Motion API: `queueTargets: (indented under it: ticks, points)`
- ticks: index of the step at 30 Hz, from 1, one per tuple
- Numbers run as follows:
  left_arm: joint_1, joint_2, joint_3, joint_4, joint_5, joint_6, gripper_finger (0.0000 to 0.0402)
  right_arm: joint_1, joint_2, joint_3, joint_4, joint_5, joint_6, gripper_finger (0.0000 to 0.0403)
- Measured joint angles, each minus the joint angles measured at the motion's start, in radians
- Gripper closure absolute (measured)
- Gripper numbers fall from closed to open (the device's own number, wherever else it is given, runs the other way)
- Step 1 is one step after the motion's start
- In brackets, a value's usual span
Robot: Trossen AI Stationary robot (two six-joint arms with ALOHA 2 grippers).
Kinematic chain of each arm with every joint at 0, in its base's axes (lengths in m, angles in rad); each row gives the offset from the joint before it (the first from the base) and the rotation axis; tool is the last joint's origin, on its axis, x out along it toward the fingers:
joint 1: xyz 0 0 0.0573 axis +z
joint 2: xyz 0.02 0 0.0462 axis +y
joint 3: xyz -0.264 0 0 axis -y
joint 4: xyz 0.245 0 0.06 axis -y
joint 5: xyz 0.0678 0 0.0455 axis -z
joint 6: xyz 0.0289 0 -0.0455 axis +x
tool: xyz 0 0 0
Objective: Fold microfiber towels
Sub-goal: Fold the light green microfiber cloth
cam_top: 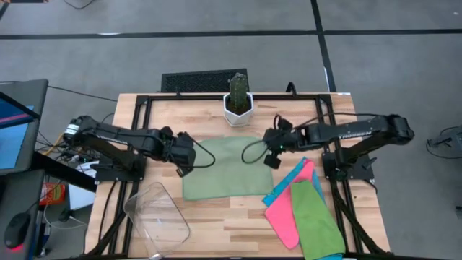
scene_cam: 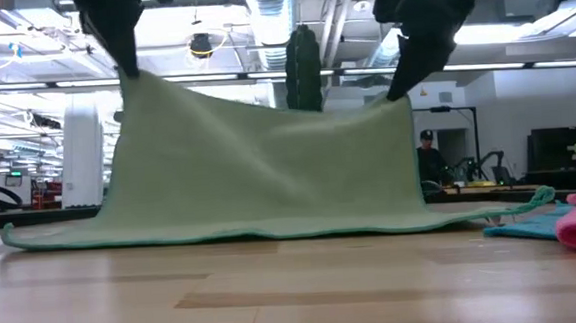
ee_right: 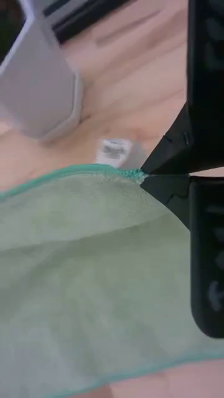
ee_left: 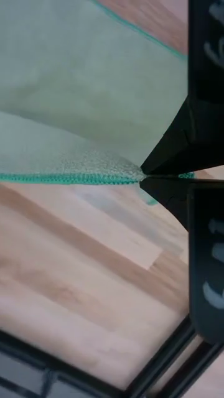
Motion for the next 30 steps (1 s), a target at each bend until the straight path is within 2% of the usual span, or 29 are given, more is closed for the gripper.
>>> queueTargets:
  ticks: [8,13,22,30]
  points:
    - [-0.063,0.001,-0.094,0.020,0.030,-0.058,0.0401,0.099,0.091,0.000,-0.045,0.001,0.054,0.0371]
    - [-0.095,0.001,-0.135,0.110,0.055,-0.066,0.0401,0.154,0.134,0.000,-0.071,0.002,0.069,0.0375]
    - [-0.124,0.001,-0.221,0.271,0.101,-0.080,0.0401,0.215,0.141,0.000,-0.073,0.003,0.116,0.0369]
    - [-0.141,0.001,-0.252,0.335,0.121,-0.107,0.0401,0.243,0.141,0.000,-0.069,0.002,0.116,0.0368]
